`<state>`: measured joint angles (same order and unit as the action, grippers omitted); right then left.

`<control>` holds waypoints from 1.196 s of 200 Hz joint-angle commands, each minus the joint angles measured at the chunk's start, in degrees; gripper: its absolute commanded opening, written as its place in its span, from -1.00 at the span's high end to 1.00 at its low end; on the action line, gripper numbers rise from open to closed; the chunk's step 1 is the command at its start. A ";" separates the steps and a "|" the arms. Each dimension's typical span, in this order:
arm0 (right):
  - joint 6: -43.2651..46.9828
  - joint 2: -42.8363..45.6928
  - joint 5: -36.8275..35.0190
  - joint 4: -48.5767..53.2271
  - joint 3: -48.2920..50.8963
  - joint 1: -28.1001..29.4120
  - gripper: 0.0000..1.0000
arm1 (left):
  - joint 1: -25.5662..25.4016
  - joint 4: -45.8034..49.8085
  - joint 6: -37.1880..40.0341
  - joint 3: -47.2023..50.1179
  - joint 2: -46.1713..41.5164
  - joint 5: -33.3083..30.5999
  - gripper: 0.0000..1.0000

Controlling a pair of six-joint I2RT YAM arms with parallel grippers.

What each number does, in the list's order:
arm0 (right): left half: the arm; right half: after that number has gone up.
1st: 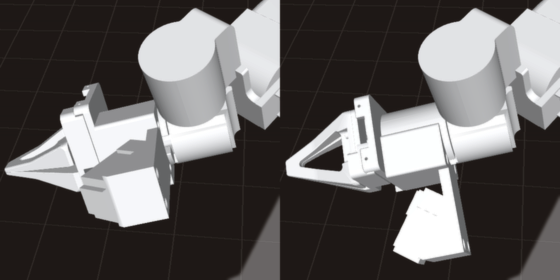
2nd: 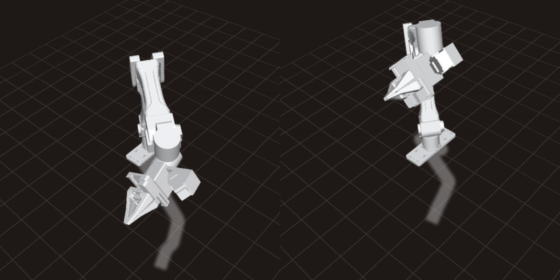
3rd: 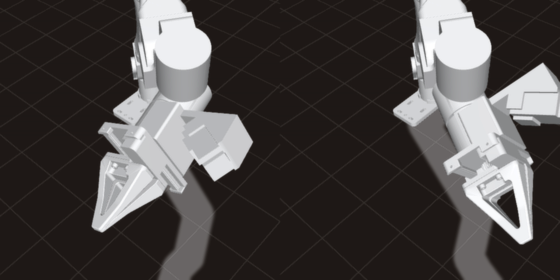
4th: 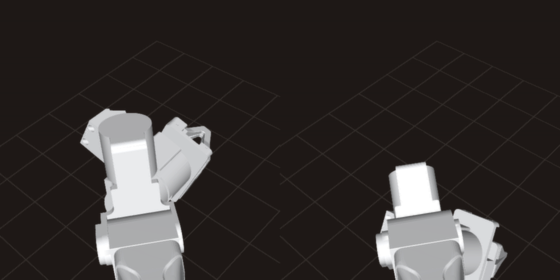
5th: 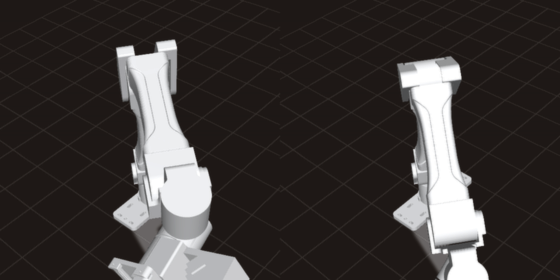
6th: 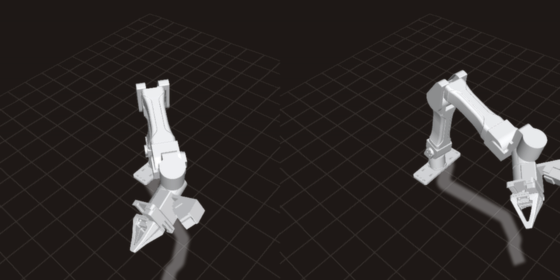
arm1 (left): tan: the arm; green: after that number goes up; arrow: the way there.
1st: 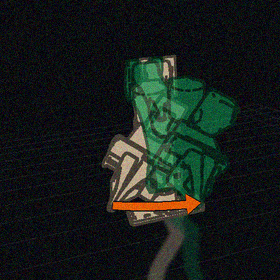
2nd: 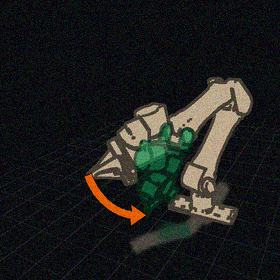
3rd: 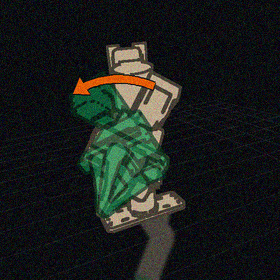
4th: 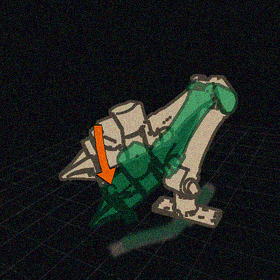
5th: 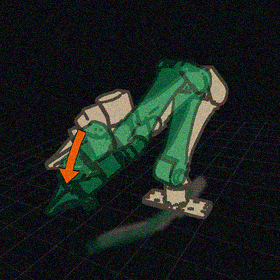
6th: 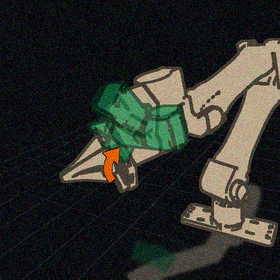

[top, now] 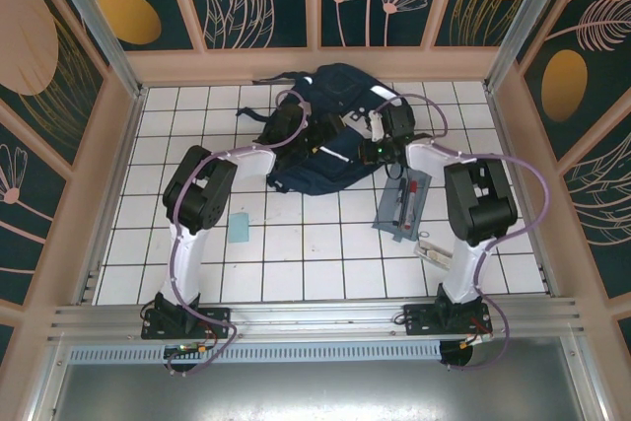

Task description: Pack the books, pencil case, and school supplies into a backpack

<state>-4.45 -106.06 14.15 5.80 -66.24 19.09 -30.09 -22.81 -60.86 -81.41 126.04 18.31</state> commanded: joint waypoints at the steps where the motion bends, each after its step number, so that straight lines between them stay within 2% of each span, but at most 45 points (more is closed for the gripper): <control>1: -4.11 4.91 5.51 -4.79 4.60 4.44 1.00 | 0.93 -2.87 -5.51 2.86 7.46 -5.29 -0.90; 29: -7.89 2.96 4.63 -8.78 5.64 8.87 1.00 | 0.06 -7.71 -8.41 6.34 6.05 -7.02 -0.89; 67: -8.98 -3.31 -0.82 -9.11 0.87 13.56 1.00 | -0.74 -11.10 -9.91 8.63 3.70 -7.43 -0.89; 105: -9.04 -2.33 -1.37 -9.69 0.95 14.86 1.00 | 0.57 -3.79 -0.58 4.91 0.34 -8.78 -0.92; 141: -6.76 2.62 -0.15 -13.08 5.17 19.24 0.54 | 4.80 2.35 5.00 -0.64 -1.63 -6.23 -0.93; 171: -9.31 8.15 4.64 -14.75 8.92 20.36 0.32 | 6.92 8.77 11.00 -3.90 -3.68 -6.86 -0.93; 209: -11.70 13.29 -4.46 -8.74 10.22 16.97 0.28 | 7.14 16.30 16.76 -3.98 -8.38 -8.82 -0.92; 239: -16.31 14.13 -17.62 0.44 8.09 11.73 0.23 | 5.61 20.22 18.50 1.49 -14.94 -7.79 -0.88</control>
<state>-16.12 -93.12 9.02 -2.44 -56.86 34.54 -22.76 -8.75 -46.63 -83.48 117.73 10.39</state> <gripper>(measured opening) 0.369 0.944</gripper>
